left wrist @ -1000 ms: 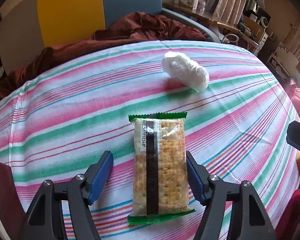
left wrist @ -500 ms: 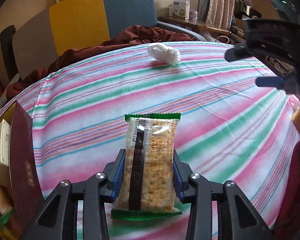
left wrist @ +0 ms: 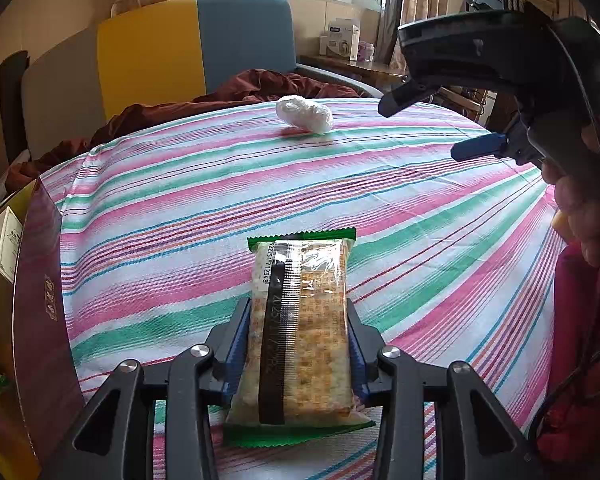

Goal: Organize objects
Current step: 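Grasp the white plastic bag bundle with the right tool while the left tool holds the cracker packet, then lift the cracker packet with the left tool and the bag bundle with the right tool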

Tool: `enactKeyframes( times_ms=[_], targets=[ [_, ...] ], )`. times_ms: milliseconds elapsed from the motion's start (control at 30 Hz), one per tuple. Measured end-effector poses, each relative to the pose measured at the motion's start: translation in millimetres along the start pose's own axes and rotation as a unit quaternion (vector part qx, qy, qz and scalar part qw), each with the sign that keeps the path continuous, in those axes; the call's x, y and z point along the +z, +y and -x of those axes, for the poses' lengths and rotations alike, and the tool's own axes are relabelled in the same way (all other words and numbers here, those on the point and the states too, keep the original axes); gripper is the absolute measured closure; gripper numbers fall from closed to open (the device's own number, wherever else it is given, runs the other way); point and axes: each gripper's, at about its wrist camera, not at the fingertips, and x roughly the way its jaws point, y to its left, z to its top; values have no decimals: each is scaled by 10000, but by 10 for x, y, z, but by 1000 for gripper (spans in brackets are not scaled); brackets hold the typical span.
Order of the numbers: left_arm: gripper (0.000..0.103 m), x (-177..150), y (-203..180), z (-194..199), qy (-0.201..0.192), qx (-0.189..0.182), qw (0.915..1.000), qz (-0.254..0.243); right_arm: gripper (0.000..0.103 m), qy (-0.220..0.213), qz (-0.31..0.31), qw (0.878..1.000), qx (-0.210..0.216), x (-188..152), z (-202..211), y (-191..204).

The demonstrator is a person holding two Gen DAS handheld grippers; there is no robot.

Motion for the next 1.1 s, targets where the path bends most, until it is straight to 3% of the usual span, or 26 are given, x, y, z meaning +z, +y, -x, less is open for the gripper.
enactKeyframes(
  times_ms=[133,267,367,467,700,733,767,800,933,1100],
  targets=[
    [60,-7,28,-5,-27,-91,9999,67,13,-75,363,9993,-4,161,25,255],
    [60,-21,53,-5,-42,-170,9998,124,14,-326,1267,9908,-341,474,-124,625],
    [60,-26,62,-8,-54,-215,9996,156,27,-200,1978,9770,-773,684,-442,841],
    [59,-30,78,-17,-59,-270,9994,190,35,-35,2190,9700,-1057,838,-751,897],
    [58,-18,95,-57,-63,-361,9990,241,35,150,2340,9633,-1306,1061,-1236,990],
    [58,-21,106,-52,-64,-371,9990,248,38,192,2333,9636,-1292,1069,-1282,980],
    [58,-20,109,-57,-63,-379,9989,254,60,262,2330,9628,-1341,1064,-1326,966],
    [58,-19,108,-58,-67,-384,9989,257,64,309,2310,9627,-1371,1041,-1333,946],
    [58,-20,107,-72,-92,-360,9990,231,66,484,2393,9637,-1081,851,-1159,897],
    [58,-32,98,-69,-104,-317,9993,195,66,930,2192,9685,-729,368,-767,723]
  ],
)
